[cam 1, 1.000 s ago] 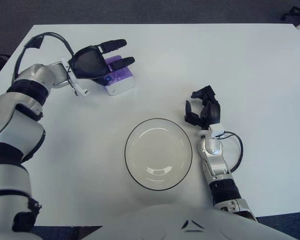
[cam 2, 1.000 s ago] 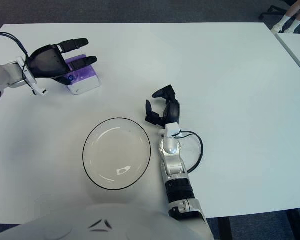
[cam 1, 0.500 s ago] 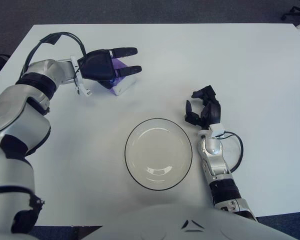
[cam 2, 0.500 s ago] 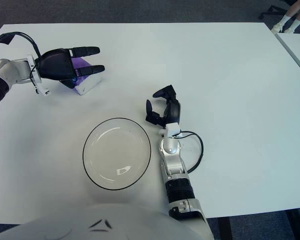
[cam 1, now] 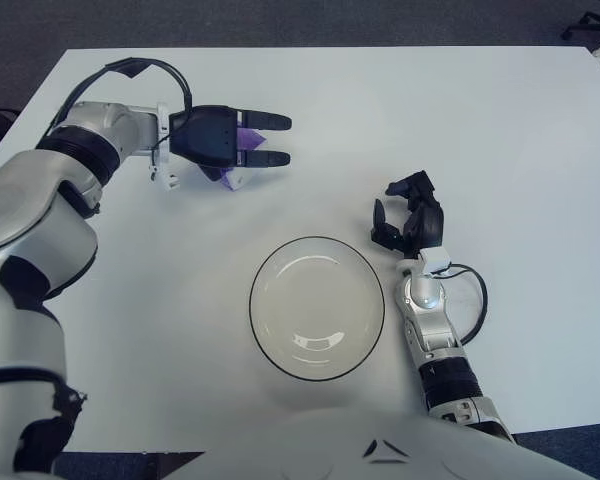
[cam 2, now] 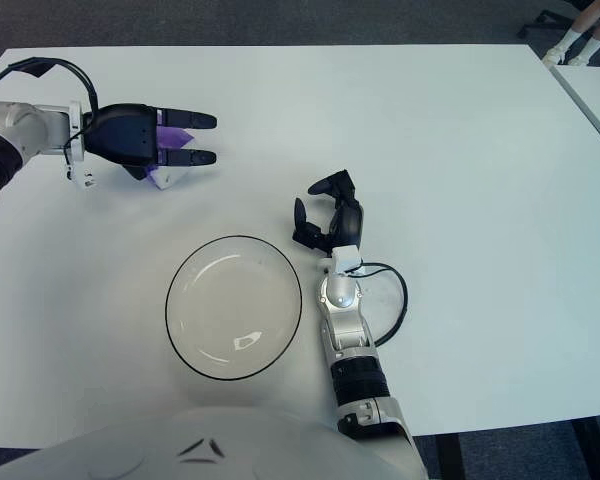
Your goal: Put the tissue paper into the plate.
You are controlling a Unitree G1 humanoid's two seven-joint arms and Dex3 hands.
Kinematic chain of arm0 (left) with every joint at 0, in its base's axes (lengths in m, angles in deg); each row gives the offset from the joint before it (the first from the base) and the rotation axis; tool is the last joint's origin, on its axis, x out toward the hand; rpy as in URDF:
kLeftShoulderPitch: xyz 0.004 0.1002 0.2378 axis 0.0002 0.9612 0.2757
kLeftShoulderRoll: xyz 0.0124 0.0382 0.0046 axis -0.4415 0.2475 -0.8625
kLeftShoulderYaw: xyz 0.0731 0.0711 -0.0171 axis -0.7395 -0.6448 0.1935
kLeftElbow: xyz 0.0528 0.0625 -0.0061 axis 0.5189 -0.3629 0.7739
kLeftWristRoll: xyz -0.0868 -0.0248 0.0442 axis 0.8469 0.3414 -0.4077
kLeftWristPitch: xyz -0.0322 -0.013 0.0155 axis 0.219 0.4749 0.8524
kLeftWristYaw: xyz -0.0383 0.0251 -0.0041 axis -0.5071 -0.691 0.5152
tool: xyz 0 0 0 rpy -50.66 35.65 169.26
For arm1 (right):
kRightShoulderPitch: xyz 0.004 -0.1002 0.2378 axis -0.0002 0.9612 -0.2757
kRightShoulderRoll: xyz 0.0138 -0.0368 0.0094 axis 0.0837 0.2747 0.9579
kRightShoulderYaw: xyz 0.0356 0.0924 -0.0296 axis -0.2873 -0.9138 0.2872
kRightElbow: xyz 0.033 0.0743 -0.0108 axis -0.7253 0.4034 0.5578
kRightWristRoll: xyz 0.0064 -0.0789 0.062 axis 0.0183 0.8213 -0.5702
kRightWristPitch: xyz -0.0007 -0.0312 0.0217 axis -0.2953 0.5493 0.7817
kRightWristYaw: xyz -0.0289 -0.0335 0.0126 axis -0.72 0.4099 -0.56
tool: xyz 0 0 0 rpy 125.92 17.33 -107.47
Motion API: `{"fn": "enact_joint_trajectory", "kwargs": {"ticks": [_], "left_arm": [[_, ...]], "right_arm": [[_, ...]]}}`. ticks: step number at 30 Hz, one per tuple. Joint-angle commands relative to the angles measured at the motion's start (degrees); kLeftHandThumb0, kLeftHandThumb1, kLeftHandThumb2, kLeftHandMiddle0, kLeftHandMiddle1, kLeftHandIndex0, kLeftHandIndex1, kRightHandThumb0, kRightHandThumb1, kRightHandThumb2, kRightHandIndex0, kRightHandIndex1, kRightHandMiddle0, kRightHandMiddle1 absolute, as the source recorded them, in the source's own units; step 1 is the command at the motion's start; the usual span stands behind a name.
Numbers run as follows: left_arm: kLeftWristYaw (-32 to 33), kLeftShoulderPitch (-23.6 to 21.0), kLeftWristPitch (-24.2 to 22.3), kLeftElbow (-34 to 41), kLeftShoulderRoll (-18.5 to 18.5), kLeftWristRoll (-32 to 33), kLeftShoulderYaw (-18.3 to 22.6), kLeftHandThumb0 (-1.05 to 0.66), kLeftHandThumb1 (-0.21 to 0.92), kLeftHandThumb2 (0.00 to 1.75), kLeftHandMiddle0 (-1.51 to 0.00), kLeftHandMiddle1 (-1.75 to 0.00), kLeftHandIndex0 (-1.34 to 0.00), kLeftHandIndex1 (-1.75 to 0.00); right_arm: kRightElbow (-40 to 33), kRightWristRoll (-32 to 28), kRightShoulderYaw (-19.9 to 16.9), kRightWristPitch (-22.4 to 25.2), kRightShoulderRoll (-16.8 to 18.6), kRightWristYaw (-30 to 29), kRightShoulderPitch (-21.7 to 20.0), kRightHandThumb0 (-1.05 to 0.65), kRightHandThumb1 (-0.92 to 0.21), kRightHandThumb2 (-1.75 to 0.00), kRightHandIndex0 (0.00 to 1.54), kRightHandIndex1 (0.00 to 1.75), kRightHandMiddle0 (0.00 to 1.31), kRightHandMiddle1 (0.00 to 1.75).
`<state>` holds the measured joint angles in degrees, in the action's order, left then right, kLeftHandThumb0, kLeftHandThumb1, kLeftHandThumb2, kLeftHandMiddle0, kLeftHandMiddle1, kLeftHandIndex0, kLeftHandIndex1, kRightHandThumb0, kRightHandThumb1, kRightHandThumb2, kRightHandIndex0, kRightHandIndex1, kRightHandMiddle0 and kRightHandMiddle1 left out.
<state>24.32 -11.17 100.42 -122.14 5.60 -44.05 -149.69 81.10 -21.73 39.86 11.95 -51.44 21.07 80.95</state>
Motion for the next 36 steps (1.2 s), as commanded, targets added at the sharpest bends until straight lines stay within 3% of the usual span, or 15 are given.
{"fn": "enact_joint_trajectory", "kwargs": {"ticks": [1, 15, 26, 31, 36], "left_arm": [[-3.6, -3.1, 2.9, 3.1, -2.9, -0.3, -0.2, -1.05, 0.91, 0.49, 0.0, 0.0, 0.0, 0.0], [-11.0, -3.3, 2.6, 4.5, -4.5, 2.3, 3.5, -1.05, 0.92, 0.47, 0.0, 0.0, 0.0, 0.0], [-12.3, -3.3, 1.5, 3.0, -5.8, 2.0, 4.2, -1.05, 0.92, 0.5, 0.0, 0.0, 0.0, 0.0], [-8.7, -2.8, -0.3, 0.7, -8.3, 0.8, 3.8, -1.05, 0.92, 0.51, 0.0, 0.0, 0.0, 0.0], [-9.5, -2.5, -1.2, 0.5, -8.0, 1.4, 4.1, -1.05, 0.92, 0.48, 0.0, 0.0, 0.0, 0.0]], "right_arm": [[7.6, 1.6, -0.4, -1.0, -0.5, -0.5, 6.3, -0.01, -0.4, -1.11, 0.66, 1.39, 0.44, 1.75], [7.8, 1.4, -0.3, -0.6, -0.4, -0.6, 6.3, -0.01, -0.37, -1.14, 0.67, 1.38, 0.46, 1.75], [9.1, 0.8, -0.7, -0.5, -1.0, 0.1, 5.6, -0.01, -0.37, -1.14, 0.68, 1.38, 0.46, 1.75], [9.4, 0.9, -0.9, -0.6, -1.0, -0.2, 5.5, -0.01, -0.37, -1.14, 0.68, 1.37, 0.46, 1.75], [9.3, 0.8, -0.7, -1.2, -1.1, 0.2, 5.7, -0.01, -0.38, -1.13, 0.68, 1.37, 0.46, 1.75]]}}
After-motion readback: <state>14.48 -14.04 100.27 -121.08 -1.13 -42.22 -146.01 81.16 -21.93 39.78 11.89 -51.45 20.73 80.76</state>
